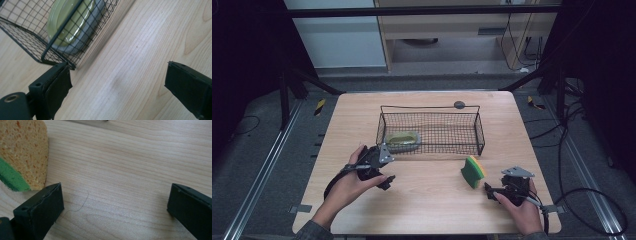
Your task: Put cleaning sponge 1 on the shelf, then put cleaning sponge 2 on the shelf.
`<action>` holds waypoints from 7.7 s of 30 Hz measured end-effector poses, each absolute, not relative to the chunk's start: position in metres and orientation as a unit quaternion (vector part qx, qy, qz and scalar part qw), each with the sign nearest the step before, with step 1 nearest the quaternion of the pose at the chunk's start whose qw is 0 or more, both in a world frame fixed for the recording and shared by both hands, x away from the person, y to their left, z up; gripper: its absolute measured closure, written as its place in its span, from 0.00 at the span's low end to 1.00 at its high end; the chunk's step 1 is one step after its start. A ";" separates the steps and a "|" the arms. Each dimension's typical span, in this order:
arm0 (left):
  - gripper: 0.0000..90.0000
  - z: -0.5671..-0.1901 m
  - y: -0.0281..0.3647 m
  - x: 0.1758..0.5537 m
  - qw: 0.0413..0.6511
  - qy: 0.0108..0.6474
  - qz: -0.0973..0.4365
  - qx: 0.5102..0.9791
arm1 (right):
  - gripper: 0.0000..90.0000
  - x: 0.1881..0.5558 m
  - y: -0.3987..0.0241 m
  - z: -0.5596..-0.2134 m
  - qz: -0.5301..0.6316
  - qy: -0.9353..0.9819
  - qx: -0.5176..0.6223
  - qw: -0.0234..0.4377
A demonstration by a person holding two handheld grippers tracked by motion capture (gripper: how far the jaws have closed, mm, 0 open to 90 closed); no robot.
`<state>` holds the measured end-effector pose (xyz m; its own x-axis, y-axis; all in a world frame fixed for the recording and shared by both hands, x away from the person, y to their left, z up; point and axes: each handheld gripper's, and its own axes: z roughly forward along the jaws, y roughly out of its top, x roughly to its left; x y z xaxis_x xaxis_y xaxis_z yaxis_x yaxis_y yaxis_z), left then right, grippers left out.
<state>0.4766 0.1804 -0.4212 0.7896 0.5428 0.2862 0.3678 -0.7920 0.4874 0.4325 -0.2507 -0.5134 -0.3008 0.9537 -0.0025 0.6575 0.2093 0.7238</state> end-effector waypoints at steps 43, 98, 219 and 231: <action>0.00 -0.501 0.257 0.481 0.294 0.438 0.166 0.833 | 0.27 0.403 -0.236 -0.479 0.317 0.788 0.496 0.179; 0.00 -0.508 0.258 0.475 0.327 0.444 0.190 0.812 | 0.58 0.478 -0.171 -0.401 0.195 0.855 0.472 0.091; 0.00 -0.509 0.259 0.476 0.332 0.441 0.193 0.811 | 0.72 0.598 -0.176 -0.347 0.251 0.768 0.552 0.205; 0.00 -0.509 0.259 0.476 0.332 0.440 0.193 0.812 | 0.72 0.606 -0.177 -0.369 0.234 0.775 0.554 0.196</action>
<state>0.4757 0.2588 -0.5089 0.5379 0.8428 0.0215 0.5860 -0.3921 0.7092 0.6063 -0.1774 -0.3693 -0.3092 0.9500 -0.0439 0.7668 0.2763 0.5793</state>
